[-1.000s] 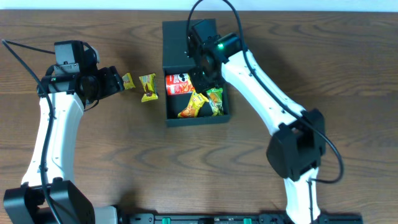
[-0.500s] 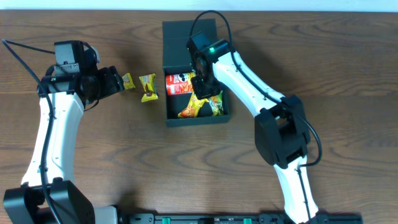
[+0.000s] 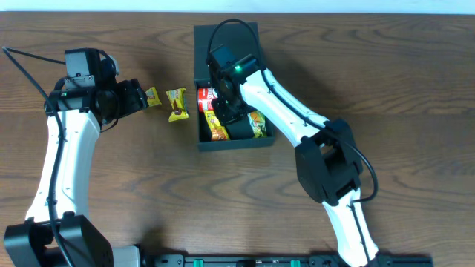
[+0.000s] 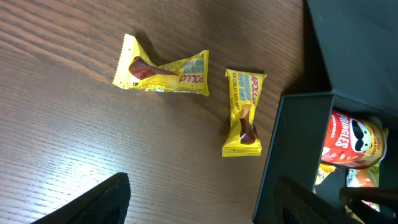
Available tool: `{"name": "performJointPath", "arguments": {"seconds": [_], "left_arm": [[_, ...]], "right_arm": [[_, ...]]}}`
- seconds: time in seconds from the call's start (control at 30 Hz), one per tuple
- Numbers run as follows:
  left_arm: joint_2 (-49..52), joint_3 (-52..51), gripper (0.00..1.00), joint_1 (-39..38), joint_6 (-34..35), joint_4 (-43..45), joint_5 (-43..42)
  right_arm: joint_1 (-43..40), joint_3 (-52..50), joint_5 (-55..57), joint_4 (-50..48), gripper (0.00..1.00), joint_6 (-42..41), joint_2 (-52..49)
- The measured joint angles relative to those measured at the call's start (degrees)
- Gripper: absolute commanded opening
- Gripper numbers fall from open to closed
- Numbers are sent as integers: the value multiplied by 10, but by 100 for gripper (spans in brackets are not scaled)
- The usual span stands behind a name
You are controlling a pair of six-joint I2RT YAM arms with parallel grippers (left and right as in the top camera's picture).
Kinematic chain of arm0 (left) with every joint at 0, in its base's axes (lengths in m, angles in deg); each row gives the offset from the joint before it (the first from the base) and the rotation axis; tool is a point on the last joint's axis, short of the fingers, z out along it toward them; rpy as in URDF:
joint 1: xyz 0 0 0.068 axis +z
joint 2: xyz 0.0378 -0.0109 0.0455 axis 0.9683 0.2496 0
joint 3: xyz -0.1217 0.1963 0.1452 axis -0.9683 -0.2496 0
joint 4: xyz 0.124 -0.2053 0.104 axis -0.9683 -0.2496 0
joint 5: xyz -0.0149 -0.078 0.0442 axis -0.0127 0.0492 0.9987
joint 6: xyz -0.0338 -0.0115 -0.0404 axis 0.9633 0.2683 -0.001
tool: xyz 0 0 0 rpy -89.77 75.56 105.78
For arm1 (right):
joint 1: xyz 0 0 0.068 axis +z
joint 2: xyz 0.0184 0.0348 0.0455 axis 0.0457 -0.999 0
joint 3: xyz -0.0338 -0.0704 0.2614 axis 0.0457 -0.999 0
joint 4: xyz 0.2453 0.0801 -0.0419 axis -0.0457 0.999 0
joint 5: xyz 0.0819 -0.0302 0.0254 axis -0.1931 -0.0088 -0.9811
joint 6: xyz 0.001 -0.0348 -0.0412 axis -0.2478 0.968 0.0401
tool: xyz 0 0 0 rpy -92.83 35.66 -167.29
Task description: Pack container
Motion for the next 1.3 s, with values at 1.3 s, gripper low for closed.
{"name": "performJointPath", "arguments": {"seconds": [1.3], "left_arm": [[0, 0, 75, -1, -13, 4, -2]], "right_arm": [[11, -5, 16, 11, 1, 10, 29]]}}
